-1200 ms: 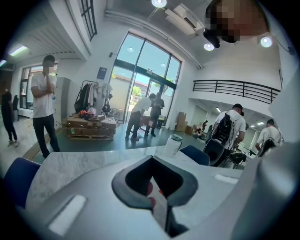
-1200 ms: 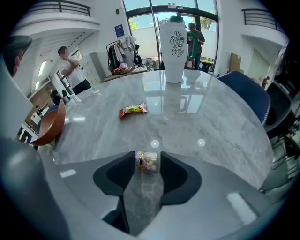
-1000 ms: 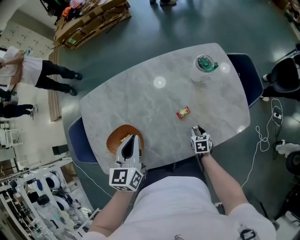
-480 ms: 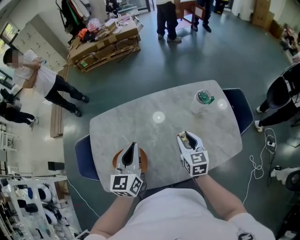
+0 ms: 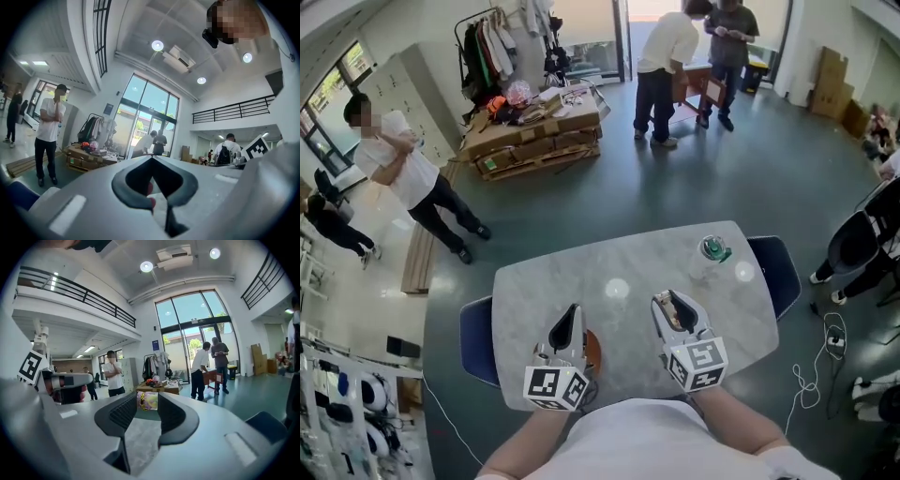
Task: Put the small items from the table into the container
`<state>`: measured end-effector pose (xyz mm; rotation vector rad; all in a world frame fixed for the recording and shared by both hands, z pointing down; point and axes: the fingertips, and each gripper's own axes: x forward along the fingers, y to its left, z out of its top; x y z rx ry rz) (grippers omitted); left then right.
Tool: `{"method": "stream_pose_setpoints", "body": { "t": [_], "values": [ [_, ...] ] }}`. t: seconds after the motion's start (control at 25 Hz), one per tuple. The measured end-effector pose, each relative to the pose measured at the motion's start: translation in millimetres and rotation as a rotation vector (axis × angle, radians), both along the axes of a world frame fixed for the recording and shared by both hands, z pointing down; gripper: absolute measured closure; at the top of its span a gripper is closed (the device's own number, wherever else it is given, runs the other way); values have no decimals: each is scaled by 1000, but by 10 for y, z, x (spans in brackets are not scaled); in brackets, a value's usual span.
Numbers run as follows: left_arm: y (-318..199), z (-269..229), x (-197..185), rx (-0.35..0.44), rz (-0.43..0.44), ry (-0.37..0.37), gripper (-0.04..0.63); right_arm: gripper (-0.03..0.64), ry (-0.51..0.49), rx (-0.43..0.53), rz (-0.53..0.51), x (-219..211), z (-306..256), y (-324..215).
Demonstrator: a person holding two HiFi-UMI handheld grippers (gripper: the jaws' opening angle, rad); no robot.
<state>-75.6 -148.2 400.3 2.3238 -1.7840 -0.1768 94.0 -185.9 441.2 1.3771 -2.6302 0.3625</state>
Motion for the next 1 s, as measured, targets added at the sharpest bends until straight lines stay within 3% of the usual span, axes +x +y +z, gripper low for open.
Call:
{"method": "stream_pose_setpoints", "body": {
  "t": [0.36,1.0],
  "values": [
    [301,-43,-408,-7,-124,-7,591,453,3,-17,-120,-446,-31,108],
    [1593,128,-1829,-71,-593,-1,591,451,39,-65,-543,-2123,141,670]
  ]
}}
